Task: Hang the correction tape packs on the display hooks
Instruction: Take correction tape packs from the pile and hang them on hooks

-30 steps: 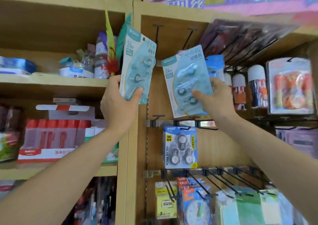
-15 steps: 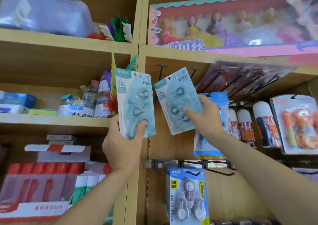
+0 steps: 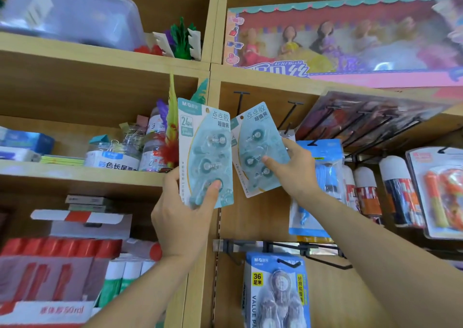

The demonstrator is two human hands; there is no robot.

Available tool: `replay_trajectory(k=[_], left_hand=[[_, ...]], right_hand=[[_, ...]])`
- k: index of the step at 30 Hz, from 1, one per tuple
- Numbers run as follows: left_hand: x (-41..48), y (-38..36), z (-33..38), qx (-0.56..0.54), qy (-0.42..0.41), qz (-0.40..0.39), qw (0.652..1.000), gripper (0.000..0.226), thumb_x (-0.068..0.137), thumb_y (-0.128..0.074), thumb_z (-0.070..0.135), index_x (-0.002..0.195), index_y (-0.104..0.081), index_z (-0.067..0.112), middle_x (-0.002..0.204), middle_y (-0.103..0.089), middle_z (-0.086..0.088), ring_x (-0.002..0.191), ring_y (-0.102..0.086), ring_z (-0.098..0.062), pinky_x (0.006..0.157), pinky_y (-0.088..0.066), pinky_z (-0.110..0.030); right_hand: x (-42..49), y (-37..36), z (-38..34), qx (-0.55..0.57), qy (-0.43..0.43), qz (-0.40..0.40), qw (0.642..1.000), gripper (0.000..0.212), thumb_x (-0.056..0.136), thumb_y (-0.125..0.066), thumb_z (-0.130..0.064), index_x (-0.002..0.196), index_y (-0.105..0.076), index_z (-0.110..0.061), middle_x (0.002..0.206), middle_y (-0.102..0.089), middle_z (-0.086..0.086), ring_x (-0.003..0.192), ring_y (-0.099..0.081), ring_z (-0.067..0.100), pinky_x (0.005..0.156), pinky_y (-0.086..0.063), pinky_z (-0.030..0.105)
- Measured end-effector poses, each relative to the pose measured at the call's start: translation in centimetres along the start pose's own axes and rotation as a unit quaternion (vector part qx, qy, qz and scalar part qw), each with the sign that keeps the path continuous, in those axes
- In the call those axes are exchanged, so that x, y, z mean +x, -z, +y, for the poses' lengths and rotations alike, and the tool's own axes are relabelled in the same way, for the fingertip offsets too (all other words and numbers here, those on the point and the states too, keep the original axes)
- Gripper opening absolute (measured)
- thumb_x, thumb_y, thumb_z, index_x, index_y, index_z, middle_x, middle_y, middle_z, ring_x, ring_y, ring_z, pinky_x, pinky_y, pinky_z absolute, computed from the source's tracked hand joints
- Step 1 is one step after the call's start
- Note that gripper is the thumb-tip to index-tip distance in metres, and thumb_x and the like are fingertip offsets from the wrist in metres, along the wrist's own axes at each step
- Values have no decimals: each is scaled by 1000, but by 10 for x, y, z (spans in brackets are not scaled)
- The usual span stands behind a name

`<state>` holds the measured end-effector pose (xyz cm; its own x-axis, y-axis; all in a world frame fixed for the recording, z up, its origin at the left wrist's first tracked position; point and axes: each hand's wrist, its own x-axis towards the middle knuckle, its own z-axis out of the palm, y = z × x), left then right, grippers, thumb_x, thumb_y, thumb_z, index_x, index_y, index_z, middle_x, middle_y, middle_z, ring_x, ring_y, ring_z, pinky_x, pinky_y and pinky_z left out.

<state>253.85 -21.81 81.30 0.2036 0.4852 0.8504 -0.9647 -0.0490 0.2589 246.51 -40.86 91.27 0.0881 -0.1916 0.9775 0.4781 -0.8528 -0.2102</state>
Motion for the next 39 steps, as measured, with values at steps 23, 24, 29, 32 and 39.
replay_trajectory(k=[23, 24, 29, 32, 39], left_hand=[[-1, 0, 1, -15, -2, 1, 1000, 50, 76, -80, 45, 109, -55, 17, 96, -65, 10, 81, -61, -14, 62, -43, -19], [-1, 0, 0, -14, -2, -1, 1000, 49, 76, -81, 44, 109, -55, 17, 96, -66, 10, 81, -61, -13, 62, -43, -18], [-2, 1, 0, -21, -4, 2, 1000, 52, 76, -76, 51, 111, -56, 17, 98, -70, 5, 82, -63, -14, 63, -47, -24], [-2, 1, 1, -23, -6, 7, 1000, 55, 75, -73, 56, 110, -55, 18, 98, -70, 7, 84, -67, -18, 67, -54, -34], [-3, 0, 1, -19, -1, 19, 1000, 53, 77, -81, 49, 111, -53, 20, 98, -67, 10, 88, -68, -21, 71, -57, -43]], right_hand=[[7, 11, -7, -21, 1, 8, 1000, 39, 83, -77, -31, 120, -67, -29, 100, -73, -12, 88, -70, 5, 72, -63, 36], [8, 11, -8, -8, -9, 4, 1000, 35, 83, -77, -29, 117, -68, -28, 98, -73, -12, 87, -71, 6, 72, -63, 37], [7, 7, -1, 26, -55, -25, 998, 34, 83, -78, -25, 116, -68, -27, 97, -74, -5, 86, -72, 14, 75, -62, 42], [7, 4, 4, -14, -22, -12, 1000, 48, 84, -77, -28, 128, -60, -28, 109, -70, -7, 96, -68, 11, 78, -61, 41], [0, -6, 18, -346, 212, -1, 914, 73, 86, -72, -35, 150, -38, -29, 148, -34, 10, 128, -42, 33, 94, -48, 44]])
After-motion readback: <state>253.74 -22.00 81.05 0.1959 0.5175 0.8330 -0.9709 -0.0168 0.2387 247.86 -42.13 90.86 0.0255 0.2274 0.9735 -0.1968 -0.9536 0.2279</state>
